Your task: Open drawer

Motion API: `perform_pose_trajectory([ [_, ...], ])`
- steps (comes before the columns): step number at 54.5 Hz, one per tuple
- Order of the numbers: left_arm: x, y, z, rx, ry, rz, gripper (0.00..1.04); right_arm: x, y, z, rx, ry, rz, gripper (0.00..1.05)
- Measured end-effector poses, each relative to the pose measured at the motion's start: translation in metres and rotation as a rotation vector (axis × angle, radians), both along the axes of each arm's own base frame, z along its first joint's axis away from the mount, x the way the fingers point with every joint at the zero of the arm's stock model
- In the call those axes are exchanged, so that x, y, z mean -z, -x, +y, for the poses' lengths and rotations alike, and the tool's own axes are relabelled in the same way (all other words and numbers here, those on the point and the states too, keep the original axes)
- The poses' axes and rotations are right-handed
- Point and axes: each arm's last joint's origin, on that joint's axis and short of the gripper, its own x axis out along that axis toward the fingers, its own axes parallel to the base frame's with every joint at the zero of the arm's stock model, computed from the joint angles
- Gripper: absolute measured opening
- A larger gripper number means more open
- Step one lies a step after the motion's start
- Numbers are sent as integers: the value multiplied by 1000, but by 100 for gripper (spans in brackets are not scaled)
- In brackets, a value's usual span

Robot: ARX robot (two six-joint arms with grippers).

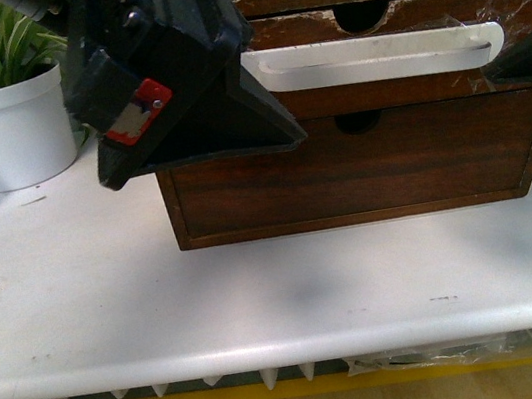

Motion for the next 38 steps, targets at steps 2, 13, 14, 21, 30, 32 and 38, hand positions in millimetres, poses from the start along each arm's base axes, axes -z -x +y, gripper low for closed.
perform_pose_trajectory([
  [2, 0, -2, -2, 1, -4, -1, 99, 1, -1, 1, -4, 0, 4, 96],
  [13, 4, -11, -14, 21, -22, 20, 99, 4, -6, 8, -27, 9, 20, 96],
  [14, 5, -12, -15, 23, -26, 19, 99, 4, -6, 8, -28, 9, 20, 96],
  [21, 7, -17, -22, 32, -27, 21, 99, 4, -7, 11, -34, 11, 22, 96],
  [30, 4, -29, -28, 30, -20, 7, 99, 5, -7, 14, -43, 11, 24, 96],
  [32, 4, -30, -29, 28, -21, 6, 99, 5, -7, 14, -43, 11, 24, 96],
  [38, 6, -36, -31, 22, -29, 9, 99, 5, -7, 14, -45, 11, 24, 96],
])
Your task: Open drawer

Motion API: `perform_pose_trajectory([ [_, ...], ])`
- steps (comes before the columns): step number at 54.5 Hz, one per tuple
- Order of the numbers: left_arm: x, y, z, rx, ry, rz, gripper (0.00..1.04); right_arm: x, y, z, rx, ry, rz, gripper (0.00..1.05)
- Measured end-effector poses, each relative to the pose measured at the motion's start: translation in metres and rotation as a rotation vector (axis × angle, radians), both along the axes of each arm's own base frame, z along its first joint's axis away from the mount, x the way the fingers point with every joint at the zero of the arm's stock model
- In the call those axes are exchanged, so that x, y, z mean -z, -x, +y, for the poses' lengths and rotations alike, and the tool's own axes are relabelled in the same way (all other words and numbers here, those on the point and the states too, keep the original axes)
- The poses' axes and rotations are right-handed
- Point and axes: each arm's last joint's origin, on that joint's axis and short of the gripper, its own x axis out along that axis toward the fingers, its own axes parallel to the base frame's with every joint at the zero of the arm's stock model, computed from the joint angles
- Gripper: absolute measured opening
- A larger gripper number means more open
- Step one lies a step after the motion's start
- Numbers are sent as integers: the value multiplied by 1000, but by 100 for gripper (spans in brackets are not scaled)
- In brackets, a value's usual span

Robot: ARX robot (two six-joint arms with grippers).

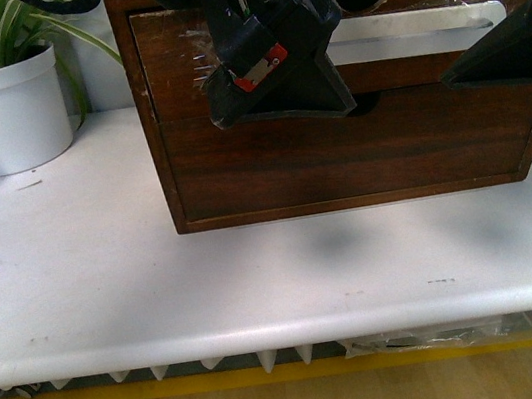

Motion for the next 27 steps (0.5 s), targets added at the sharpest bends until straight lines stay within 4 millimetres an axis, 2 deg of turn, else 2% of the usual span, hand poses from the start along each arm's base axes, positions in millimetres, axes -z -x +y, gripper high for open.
perform_pose_trajectory([
  [15, 11, -8, -2, -15, -35, 14, 99, 0, 0, 0, -1, -1, 0, 96],
  [27, 11, -9, -2, -13, -54, 22, 99, 3, -1, 0, -3, 8, 10, 96],
])
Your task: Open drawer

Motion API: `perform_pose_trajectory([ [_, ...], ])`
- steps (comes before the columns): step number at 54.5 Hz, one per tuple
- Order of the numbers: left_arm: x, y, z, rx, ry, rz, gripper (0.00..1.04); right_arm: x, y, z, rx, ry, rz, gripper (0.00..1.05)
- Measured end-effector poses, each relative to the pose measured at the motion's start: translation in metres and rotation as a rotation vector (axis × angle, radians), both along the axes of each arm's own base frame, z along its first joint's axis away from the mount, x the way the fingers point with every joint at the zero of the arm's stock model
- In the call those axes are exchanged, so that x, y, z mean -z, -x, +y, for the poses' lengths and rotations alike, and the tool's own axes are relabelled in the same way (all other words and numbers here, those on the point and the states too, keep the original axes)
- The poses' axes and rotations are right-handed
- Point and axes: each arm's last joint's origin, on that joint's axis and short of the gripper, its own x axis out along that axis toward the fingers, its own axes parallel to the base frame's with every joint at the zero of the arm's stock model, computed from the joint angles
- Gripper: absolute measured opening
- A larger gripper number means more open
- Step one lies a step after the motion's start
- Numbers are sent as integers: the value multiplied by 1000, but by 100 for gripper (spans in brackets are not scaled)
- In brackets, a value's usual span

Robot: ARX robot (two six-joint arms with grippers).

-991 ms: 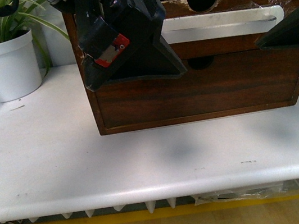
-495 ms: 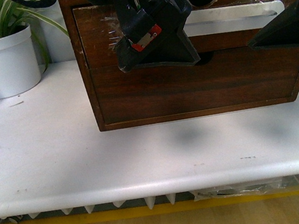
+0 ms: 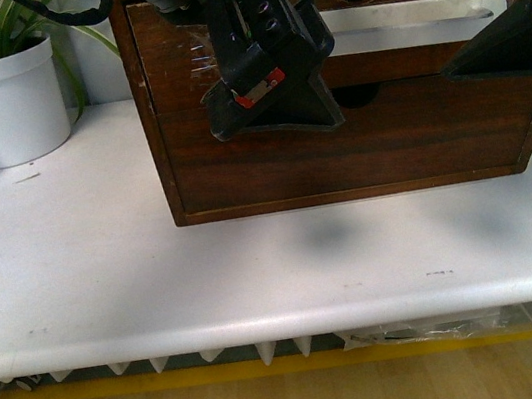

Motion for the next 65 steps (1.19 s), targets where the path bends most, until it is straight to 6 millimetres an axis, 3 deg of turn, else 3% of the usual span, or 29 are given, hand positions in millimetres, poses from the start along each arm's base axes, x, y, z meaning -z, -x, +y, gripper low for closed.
perform_pose_trajectory([
  [29, -1, 1, 1, 16, -23, 2, 99, 21, -19, 9, 12, 73, 30, 96],
  [65, -2, 8, 0, 67, -81, 32, 99, 24, -25, 7, -90, 104, 111, 96],
])
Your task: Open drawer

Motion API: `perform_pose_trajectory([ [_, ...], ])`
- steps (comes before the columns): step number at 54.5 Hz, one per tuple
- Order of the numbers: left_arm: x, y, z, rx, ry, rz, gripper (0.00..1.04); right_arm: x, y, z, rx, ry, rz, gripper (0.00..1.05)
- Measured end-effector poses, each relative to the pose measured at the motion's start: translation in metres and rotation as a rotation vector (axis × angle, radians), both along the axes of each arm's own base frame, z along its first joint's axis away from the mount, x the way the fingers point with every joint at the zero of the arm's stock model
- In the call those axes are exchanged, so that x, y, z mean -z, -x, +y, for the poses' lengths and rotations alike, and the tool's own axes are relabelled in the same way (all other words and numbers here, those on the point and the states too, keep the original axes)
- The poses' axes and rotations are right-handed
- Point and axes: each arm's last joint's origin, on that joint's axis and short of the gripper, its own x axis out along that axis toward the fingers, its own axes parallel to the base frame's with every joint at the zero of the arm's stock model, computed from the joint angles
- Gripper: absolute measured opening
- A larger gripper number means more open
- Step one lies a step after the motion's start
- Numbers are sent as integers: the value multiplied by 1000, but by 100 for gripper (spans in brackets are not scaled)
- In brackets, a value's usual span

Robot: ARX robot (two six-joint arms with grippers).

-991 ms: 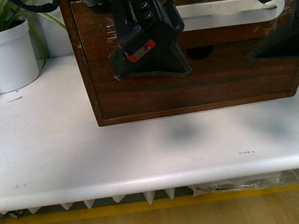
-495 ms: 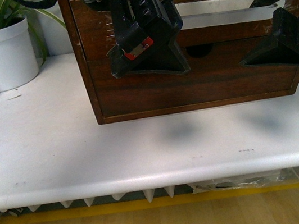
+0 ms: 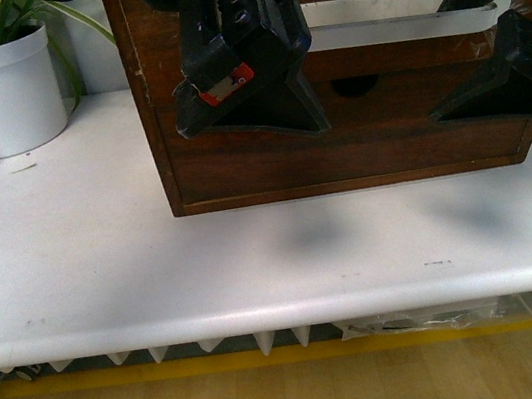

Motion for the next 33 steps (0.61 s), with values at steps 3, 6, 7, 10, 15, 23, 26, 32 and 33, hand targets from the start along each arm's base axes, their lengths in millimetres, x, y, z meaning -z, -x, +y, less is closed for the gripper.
perform_pose_trajectory([
  [3, -1, 2, 0, 8, -10, 2, 99, -1, 2, 0, -16, 3, 14, 96],
  [6, -1, 4, 1, 18, -20, 10, 99, -1, 4, -1, -29, 6, 22, 96],
  [7, -2, 5, 1, 20, -21, 11, 99, -2, 5, -1, -35, 7, 24, 96],
  [10, -2, 7, 1, 31, -30, 12, 99, -2, 7, -1, -41, 9, 28, 96],
  [15, -3, 10, 1, 44, -40, 14, 99, -3, 10, -1, -53, 6, 33, 96],
  [23, -5, 21, 1, 73, -60, 15, 99, -5, 19, -2, -75, 7, 48, 96],
  [26, -5, 26, 1, 88, -73, 12, 99, -6, 24, -1, -86, 12, 59, 96],
  [32, -6, 37, 2, 118, -99, 14, 99, -6, 32, 1, -111, 17, 78, 96],
  [33, -6, 38, 2, 120, -100, 14, 99, -6, 33, 1, -117, 18, 82, 96],
])
